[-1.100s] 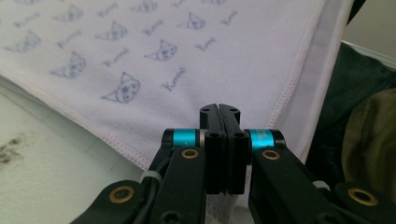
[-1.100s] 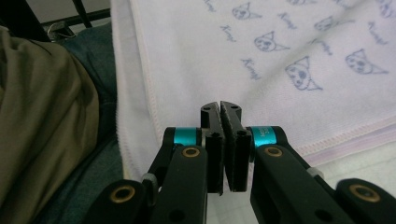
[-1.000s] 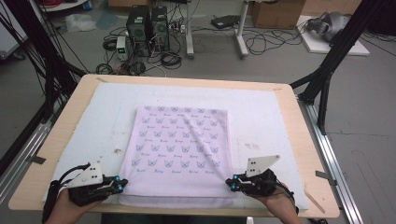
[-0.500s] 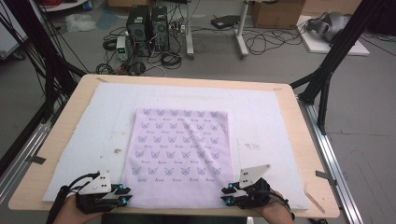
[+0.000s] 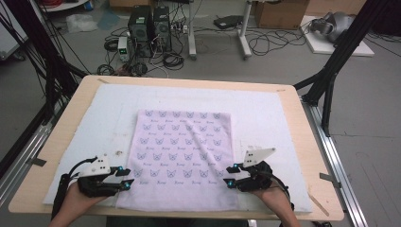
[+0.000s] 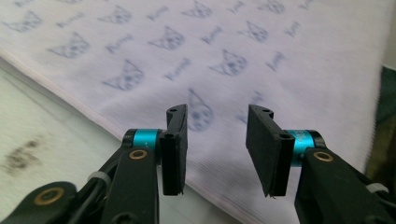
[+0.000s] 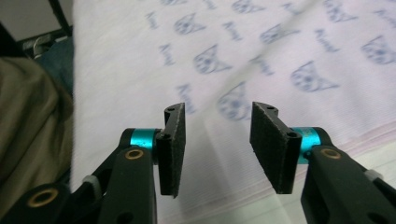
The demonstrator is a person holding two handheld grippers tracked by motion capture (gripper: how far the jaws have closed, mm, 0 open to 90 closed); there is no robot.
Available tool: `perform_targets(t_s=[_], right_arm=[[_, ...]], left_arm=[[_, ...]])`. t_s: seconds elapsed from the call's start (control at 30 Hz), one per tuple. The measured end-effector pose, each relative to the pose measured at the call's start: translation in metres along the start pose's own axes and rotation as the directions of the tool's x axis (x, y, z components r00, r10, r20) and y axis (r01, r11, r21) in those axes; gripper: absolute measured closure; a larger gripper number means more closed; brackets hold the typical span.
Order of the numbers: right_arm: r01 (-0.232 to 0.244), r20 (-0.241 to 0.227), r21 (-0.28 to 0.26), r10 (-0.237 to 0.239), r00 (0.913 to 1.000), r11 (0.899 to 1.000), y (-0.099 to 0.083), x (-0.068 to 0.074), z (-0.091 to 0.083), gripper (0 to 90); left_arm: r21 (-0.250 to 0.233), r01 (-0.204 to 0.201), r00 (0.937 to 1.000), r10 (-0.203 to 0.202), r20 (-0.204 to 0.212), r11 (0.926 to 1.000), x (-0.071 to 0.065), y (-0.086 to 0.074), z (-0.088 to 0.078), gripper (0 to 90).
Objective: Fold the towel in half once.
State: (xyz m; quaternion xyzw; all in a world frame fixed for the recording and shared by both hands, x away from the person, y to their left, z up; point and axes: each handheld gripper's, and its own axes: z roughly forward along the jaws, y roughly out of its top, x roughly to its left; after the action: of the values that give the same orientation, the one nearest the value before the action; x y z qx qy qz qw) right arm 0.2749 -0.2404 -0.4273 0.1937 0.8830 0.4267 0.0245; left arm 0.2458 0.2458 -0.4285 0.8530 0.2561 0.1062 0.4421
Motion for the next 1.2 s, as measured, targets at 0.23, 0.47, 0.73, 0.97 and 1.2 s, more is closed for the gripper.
perform_targets(t_s=[0.23, 0.47, 0.73, 0.97, 1.2], right_arm=[[-0.035, 0.050, -0.032, 0.036, 0.9981, 0.999, 0.007, -0.020, 0.002, 45.9], [-0.051, 0.094, -0.065, 0.057, 0.9939, 0.997, 0.013, -0.038, 0.003, 40.5], [-0.057, 0.119, -0.087, 0.067, 0.9906, 0.995, 0.015, -0.049, 0.005, 37.3], [-0.034, 0.130, -0.074, 0.044, 0.9905, 0.997, 0.018, -0.044, 0.008, 35.2], [-0.047, 0.130, -0.060, 0.054, 0.9900, 0.997, 0.017, -0.044, 0.009, 33.6]], left_arm=[[-0.038, 0.027, 0.9991, -0.029, -0.032, 0.9989, 0.021, 0.013, 0.007, 52.8], [-0.061, 0.043, 0.9962, -0.047, -0.073, 0.9972, 0.037, 0.024, 0.013, 47.0], [-0.084, 0.051, 0.9942, -0.058, -0.090, 0.9951, 0.046, 0.031, 0.021, 42.1], [-0.072, 0.029, 0.9958, -0.035, -0.085, 0.9970, 0.041, 0.029, 0.024, 41.7], [-0.063, 0.027, 0.9953, -0.033, -0.091, 0.9976, 0.043, 0.027, 0.024, 41.0]])
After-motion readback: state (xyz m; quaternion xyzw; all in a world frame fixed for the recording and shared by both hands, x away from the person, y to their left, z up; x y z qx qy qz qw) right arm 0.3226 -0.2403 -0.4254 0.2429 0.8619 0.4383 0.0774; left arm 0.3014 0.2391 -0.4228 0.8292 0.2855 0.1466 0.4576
